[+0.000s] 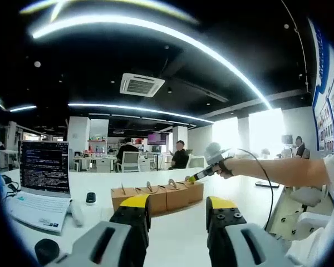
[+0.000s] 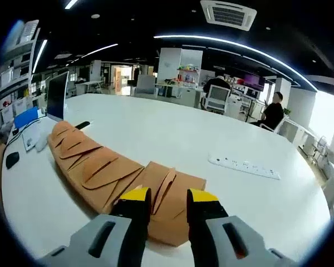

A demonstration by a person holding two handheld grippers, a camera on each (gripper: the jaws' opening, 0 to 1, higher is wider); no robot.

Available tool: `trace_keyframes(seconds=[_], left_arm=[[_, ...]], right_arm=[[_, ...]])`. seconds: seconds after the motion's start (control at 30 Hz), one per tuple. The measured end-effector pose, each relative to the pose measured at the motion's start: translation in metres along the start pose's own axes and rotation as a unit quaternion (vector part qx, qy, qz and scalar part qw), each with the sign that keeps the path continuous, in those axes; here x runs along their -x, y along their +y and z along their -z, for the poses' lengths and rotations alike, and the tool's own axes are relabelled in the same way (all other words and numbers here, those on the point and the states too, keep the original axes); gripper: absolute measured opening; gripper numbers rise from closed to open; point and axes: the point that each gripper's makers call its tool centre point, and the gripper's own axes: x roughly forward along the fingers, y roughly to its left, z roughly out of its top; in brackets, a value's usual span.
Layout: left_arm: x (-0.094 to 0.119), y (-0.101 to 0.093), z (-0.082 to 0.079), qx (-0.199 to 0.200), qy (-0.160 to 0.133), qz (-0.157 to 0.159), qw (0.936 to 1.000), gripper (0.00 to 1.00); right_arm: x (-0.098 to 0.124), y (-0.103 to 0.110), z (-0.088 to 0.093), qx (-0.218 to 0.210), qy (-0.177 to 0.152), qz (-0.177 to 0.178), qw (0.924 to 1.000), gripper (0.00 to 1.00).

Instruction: Pick up one paper box from the group, open the paper box, and remove the item inside

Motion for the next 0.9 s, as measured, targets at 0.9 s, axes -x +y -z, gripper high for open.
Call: trace_keyframes(seconds=[0.9], left_arm=[[0.003,0.002,0.0,-0.004,-0.004,-0.005,1.0,0.41]], right_arm=[[-0.005,0.009,0.009,-0.024,0.014,-0.001,0.9996,0.1]])
